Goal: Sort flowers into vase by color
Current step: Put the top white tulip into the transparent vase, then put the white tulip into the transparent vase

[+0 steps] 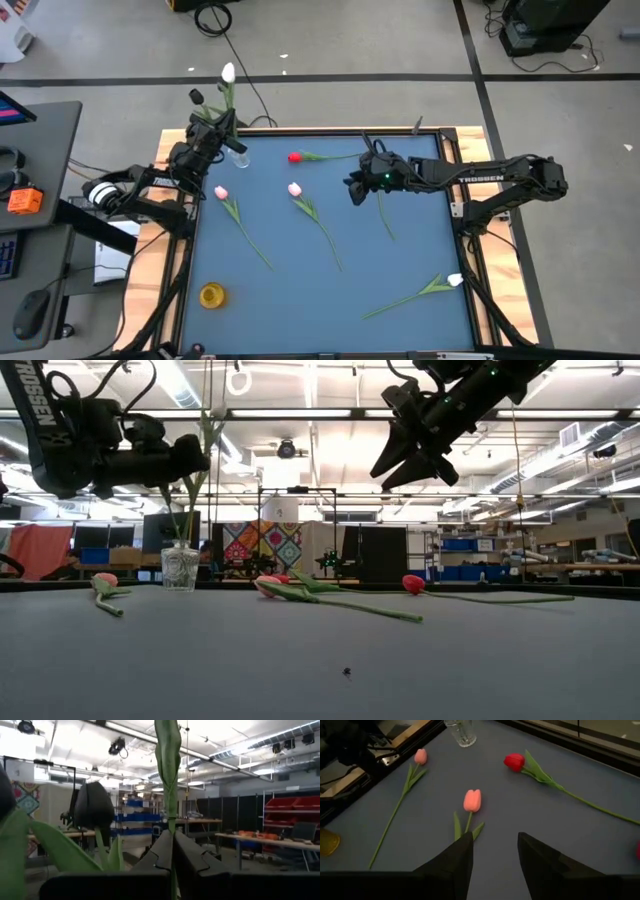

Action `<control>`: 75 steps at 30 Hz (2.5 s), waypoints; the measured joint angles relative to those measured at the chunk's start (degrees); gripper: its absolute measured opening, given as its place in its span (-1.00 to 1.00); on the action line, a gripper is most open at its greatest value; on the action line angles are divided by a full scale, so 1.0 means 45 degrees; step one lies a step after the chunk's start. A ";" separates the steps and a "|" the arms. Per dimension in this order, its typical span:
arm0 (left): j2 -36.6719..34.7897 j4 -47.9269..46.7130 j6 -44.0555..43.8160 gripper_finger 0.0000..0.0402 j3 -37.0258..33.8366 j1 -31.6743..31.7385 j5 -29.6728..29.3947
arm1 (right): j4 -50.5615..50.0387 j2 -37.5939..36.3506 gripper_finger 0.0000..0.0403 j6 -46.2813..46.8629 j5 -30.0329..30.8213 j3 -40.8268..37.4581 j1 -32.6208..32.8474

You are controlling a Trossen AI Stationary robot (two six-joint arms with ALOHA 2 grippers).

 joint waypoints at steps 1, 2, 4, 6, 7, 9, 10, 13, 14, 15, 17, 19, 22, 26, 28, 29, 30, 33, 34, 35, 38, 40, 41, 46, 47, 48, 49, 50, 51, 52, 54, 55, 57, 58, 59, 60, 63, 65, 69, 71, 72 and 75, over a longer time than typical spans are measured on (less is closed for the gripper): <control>-0.0008 -0.0267 -0.0164 -0.94 0.0000 0.0000 0.0000 | 0.0000 0.0000 -0.19 -0.0005 0.0005 0.0000 0.0000; -0.0005 -0.0555 -0.0352 -0.94 0.0000 0.0000 -0.0012 | 0.0000 0.0000 -0.19 -0.0010 0.0026 0.0000 0.0000; 0.0006 -0.0789 -0.0600 -0.94 0.0000 0.0000 -0.0044 | 0.0000 0.0000 -0.19 -0.0015 0.0029 0.0000 0.0000; -0.0005 -0.0728 -0.0669 -0.91 0.0000 0.0000 -0.0045 | 0.0000 0.0000 -0.19 -0.0024 0.0014 0.0000 0.0000; -0.0015 -0.0755 -0.0676 -0.89 0.0000 0.0000 -0.0050 | 0.0000 0.0000 -0.19 -0.0023 -0.0030 0.0000 0.0000; -0.0103 -0.0872 -0.0708 -0.80 0.0000 0.0000 -0.0215 | -0.0004 0.0000 -0.19 -0.0024 -0.0108 0.0000 0.0000; -0.0193 -0.1022 -0.0716 -0.74 0.0000 0.0000 -0.0378 | -0.0004 0.0000 -0.19 -0.0004 -0.0117 0.0000 0.0000; -0.0465 -0.1720 -0.0984 -0.55 0.0000 0.0000 -0.0777 | -0.0008 0.0000 -0.19 0.0281 -0.0136 0.0000 0.0036; -0.0572 -0.1835 -0.1006 -0.49 0.0000 0.0000 -0.0805 | -0.0010 0.0000 -0.19 0.0371 -0.0133 0.0000 0.0076; -0.0693 -0.1912 -0.1021 -0.42 0.0000 -0.0006 -0.0806 | -0.0015 0.0000 -0.19 0.0402 -0.0118 0.0000 0.0134; -0.0926 -0.2187 -0.1056 -0.31 0.0000 -0.0014 -0.0801 | -0.0015 0.0000 -0.19 0.0427 -0.0102 0.0000 0.0258; -0.1281 -0.2718 -0.1089 -0.22 0.0000 -0.0078 -0.0758 | -0.0027 0.0000 -0.19 0.0428 -0.0107 0.0000 0.0354; -0.2142 -0.3804 -0.0882 -0.15 0.0000 -0.0354 -0.0351 | -0.0049 0.0000 -0.19 0.0548 -0.0065 0.0000 0.0487; -0.3340 -0.5346 -0.0166 -0.14 0.0000 -0.1003 -0.0160 | -0.0201 0.0000 -0.19 0.0767 0.0261 0.0000 0.0786; -0.3900 -0.6005 -0.0021 -0.14 0.0000 -0.1284 -0.0169 | -0.0329 0.0000 -0.19 0.0775 0.0399 0.0005 0.0951; -0.4150 -0.6316 0.0001 -0.14 0.0000 -0.1429 -0.0176 | -0.0438 0.0000 -0.19 0.0844 0.0472 0.0005 0.1021; -0.4390 -0.6663 0.0067 -0.14 0.0000 -0.1557 -0.0187 | -0.0563 0.0000 -0.19 0.0945 0.0556 0.0005 0.1076; -0.5077 -0.7603 0.0277 -0.14 0.0009 -0.1833 -0.0412 | -0.0729 0.0000 -0.19 0.1247 0.0646 0.0005 0.1156; -0.5324 -0.7988 0.0307 -0.14 0.0090 -0.1919 -0.0534 | -0.0879 0.0000 -0.19 0.1467 0.0651 0.0005 0.1156; -0.5568 -0.8529 0.0312 -0.14 0.0284 -0.1999 -0.0583 | -0.1123 0.0000 -0.19 0.1813 0.0651 0.0005 0.1153; -0.6332 -1.0980 0.0306 -0.14 0.1240 -0.2412 -0.0622 | -0.2478 -0.0005 -0.19 0.3517 0.0277 0.0010 0.0986; -0.6890 -1.3957 0.0305 -0.14 0.2275 -0.2809 -0.0624 | -0.3807 -0.0005 -0.19 0.4845 -0.0962 0.0010 0.0775; -0.7098 -1.5545 0.0382 -0.14 0.2894 -0.3001 -0.0628 | -0.4480 -0.0005 -0.19 0.5405 -0.1648 0.0010 0.0711; -0.7143 -2.0928 0.0467 -0.19 0.5210 -0.3935 -0.0724 | -0.6675 -0.0005 -0.19 0.6616 -0.3430 0.0010 0.1383; -0.7143 -2.1338 0.0467 -0.20 0.5423 -0.4136 -0.0728 | -0.6858 -0.0005 -0.19 0.6488 -0.3515 0.0010 0.1674; -0.7156 -2.1659 0.0455 -0.21 0.5588 -0.4337 -0.0741 | -0.7047 -0.0005 -0.19 0.6300 -0.3573 0.0010 0.1987; -0.7161 -2.1924 0.0371 -0.22 0.5706 -0.4530 -0.0751 | -0.7243 -0.0005 -0.19 0.6029 -0.3601 0.0010 0.2327; -0.7166 -2.2273 0.0248 -0.22 0.5841 -0.4739 -0.0759 | -0.7438 -0.0005 -0.19 0.5663 -0.3648 0.0010 0.2706; -0.7167 -2.2632 0.0065 -0.22 0.5978 -0.4935 -0.0753 | -0.7635 -0.0005 -0.19 0.5165 -0.3664 0.0010 0.3109; -0.7163 -2.2984 -0.0206 -0.23 0.6155 -0.5148 -0.0748 | -0.7835 -0.0005 -0.19 0.4522 -0.3670 0.0010 0.3546; -0.7167 -2.3436 -0.0881 -0.23 0.6539 -0.5539 -0.0726 | -0.8248 -0.0005 -0.19 0.3117 -0.3485 0.0010 0.4565; -0.7172 -2.3696 -0.1182 -0.23 0.6759 -0.5685 -0.0724 | -0.8390 -0.0005 -0.19 0.2466 -0.3444 0.0010 0.5080; -0.7172 -2.4120 -0.1660 -0.23 0.7241 -0.5891 -0.0723 | -0.8617 -0.0005 -0.19 0.1380 -0.3536 0.0010 0.6143; -0.7167 -2.4225 -0.1862 -0.23 0.7502 -0.6024 -0.0723 | -0.8726 -0.0005 -0.19 0.0992 -0.3677 0.0010 0.6632; -0.7167 -2.4342 -0.1931 -0.23 0.7746 -0.6169 -0.0740 | -0.8776 -0.0005 -0.18 0.0696 -0.3836 -0.0009 0.7094; -0.7167 -2.4544 -0.1971 -0.23 0.8005 -0.6329 -0.0750 | -0.8749 -0.0010 -0.18 0.0535 -0.4014 -0.0060 0.7505; -0.7064 -2.5398 -0.1826 -0.23 0.8734 -0.6842 -0.0911 | -0.8770 -0.0010 -0.18 0.0418 -0.4260 -0.0239 0.8643; -0.6900 -2.5959 -0.1592 -0.24 0.9127 -0.7228 -0.1241 | -0.8680 -0.0010 -0.17 0.0460 -0.4229 -0.0466 0.9347; -0.6495 -2.6307 -0.1739 -0.29 0.9595 -0.8082 -0.1305 | -0.8192 -0.0010 -0.17 0.1179 -0.4329 -0.1185 1.0422; -0.6228 -2.6250 -0.2072 -0.32 0.9874 -0.8646 -0.1303 | -0.7716 -0.0005 -0.17 0.1681 -0.4372 -0.1532 1.0892; -0.6070 -2.6265 -0.2269 -0.34 1.0061 -0.8946 -0.1302 | -0.7477 -0.0005 -0.17 0.2000 -0.4274 -0.1681 1.1092; -0.5597 -2.6505 -0.2436 -0.39 1.0808 -0.9926 -0.1308 | -0.6860 -0.0005 -0.17 0.2810 -0.3836 -0.2005 1.1627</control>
